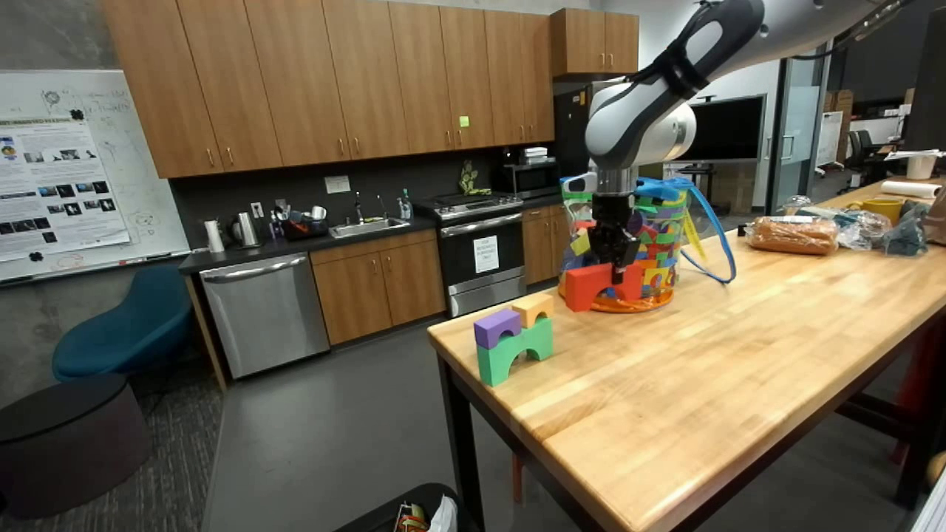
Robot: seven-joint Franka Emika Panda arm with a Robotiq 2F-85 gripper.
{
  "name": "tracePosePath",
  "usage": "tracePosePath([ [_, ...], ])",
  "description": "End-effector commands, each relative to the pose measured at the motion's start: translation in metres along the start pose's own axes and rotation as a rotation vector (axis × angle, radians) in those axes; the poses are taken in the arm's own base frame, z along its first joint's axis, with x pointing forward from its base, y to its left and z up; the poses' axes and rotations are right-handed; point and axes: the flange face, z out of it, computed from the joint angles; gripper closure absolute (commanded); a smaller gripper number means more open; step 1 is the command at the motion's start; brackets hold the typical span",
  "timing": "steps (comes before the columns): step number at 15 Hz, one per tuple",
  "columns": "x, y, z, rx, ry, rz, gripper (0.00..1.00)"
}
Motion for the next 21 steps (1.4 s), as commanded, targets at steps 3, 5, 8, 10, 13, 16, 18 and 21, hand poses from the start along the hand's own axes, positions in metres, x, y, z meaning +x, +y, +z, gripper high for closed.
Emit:
tracePosePath([
  [3,0.029,-0.024,-0.032,0.02,0.04,-0.099,0.85],
  [5,0.045,-0.031,-0.037,0.031,0.046,-0.146,0.85],
  [8,0.073,-0.041,-0.043,0.029,0.046,-0.212,0.85],
  [10,0.093,-0.046,-0.048,0.026,0.052,-0.249,0.85],
  [13,0.119,-0.052,-0.053,0.032,0.059,-0.303,0.85],
  [16,0.139,-0.057,-0.059,0.04,0.067,-0.354,0.85],
  [18,0.15,-0.061,-0.061,0.04,0.063,-0.385,0.85],
  [21,0.167,-0.061,-0.06,0.031,0.058,-0.418,0.85],
])
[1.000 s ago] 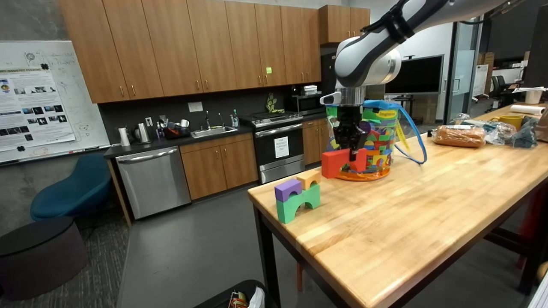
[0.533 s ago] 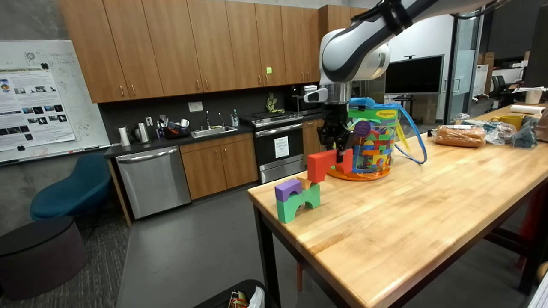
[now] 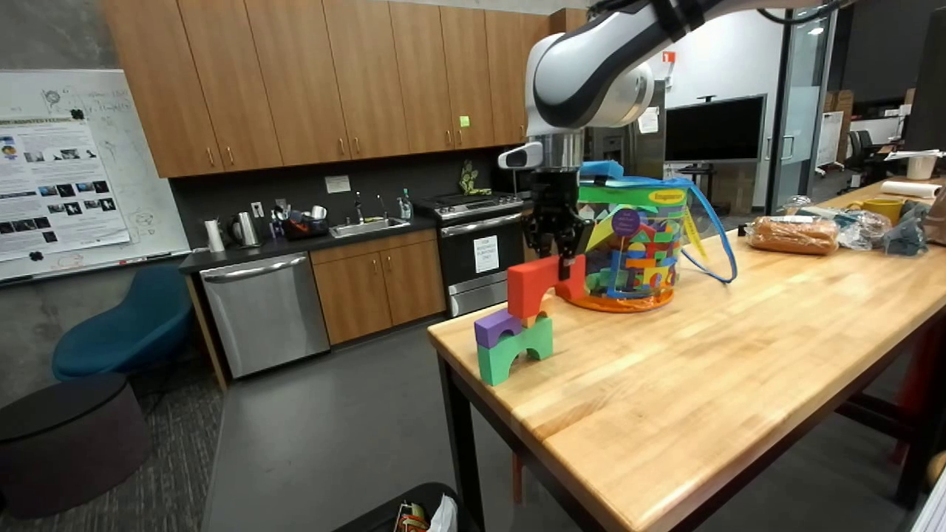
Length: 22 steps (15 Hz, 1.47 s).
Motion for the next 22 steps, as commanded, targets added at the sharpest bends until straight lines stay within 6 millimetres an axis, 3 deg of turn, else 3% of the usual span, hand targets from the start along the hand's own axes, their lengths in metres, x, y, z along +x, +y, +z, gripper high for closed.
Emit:
tracePosePath([
  [1,0.016,0.01,-0.002,0.003,0.004,-0.044,0.85],
  [6,0.029,0.027,-0.002,-0.007,-0.002,-0.064,0.85],
  [13,0.029,0.053,-0.005,-0.029,-0.024,-0.071,0.85],
  [22,0.026,0.064,0.008,-0.014,-0.046,-0.075,0.85],
])
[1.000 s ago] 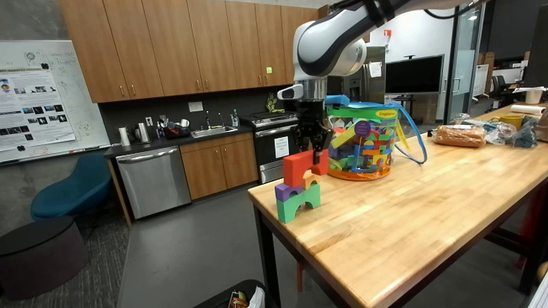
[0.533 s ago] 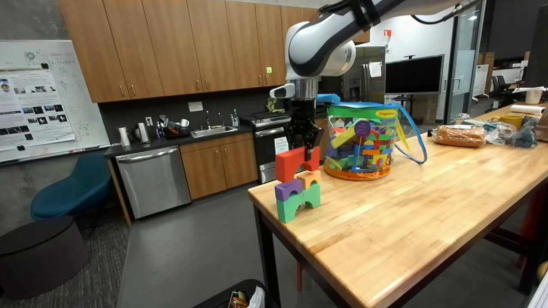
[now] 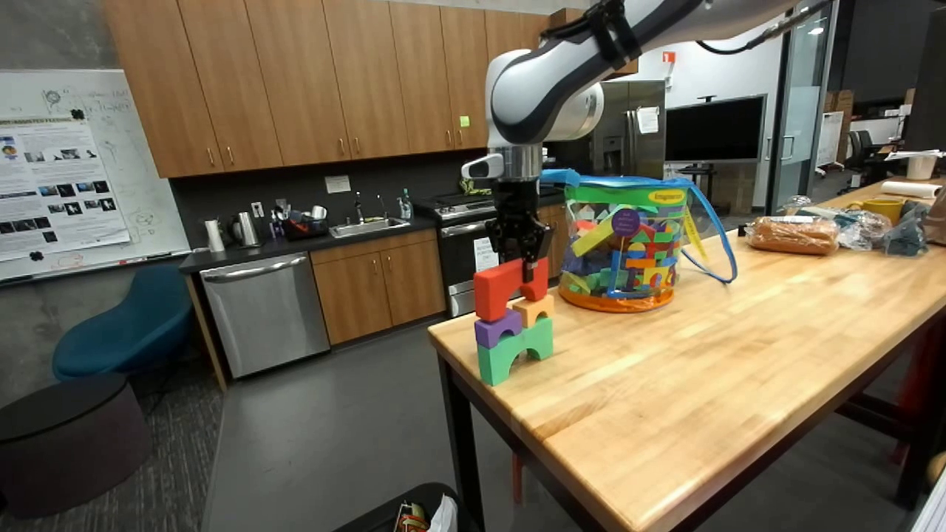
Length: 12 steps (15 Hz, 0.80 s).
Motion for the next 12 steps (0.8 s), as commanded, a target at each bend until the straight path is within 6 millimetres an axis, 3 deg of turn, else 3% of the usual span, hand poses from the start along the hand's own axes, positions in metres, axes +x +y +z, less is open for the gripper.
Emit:
tracePosePath([
  [1,-0.0007,0.006,-0.0012,0.007,-0.016,-0.006,0.85],
  [10,-0.003,0.007,0.0023,0.009,-0.018,-0.001,0.85],
  [11,-0.0036,0.0065,0.0021,0.008,-0.018,-0.001,0.5],
  [12,-0.0042,0.0061,0.0021,0.009,-0.018,0.001,0.34],
])
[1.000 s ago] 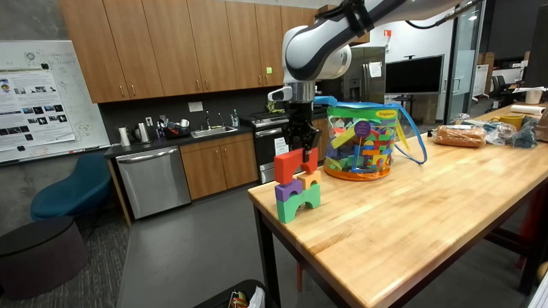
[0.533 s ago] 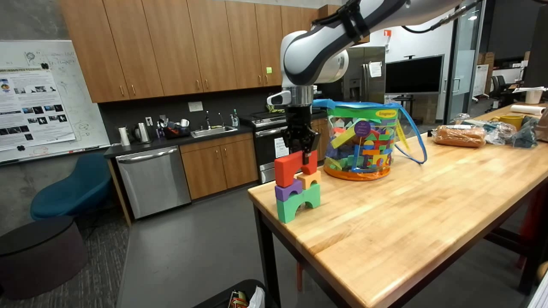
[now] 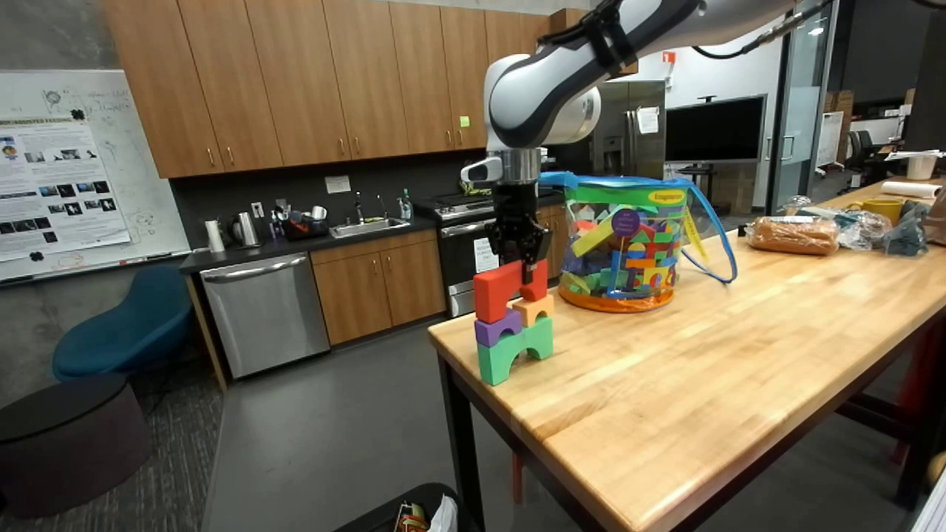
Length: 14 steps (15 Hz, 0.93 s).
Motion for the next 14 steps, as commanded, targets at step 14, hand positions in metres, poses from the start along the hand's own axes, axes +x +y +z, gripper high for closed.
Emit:
tracePosePath([
  [14,-0.022,-0.008,-0.039,0.02,0.036,0.039,0.0],
])
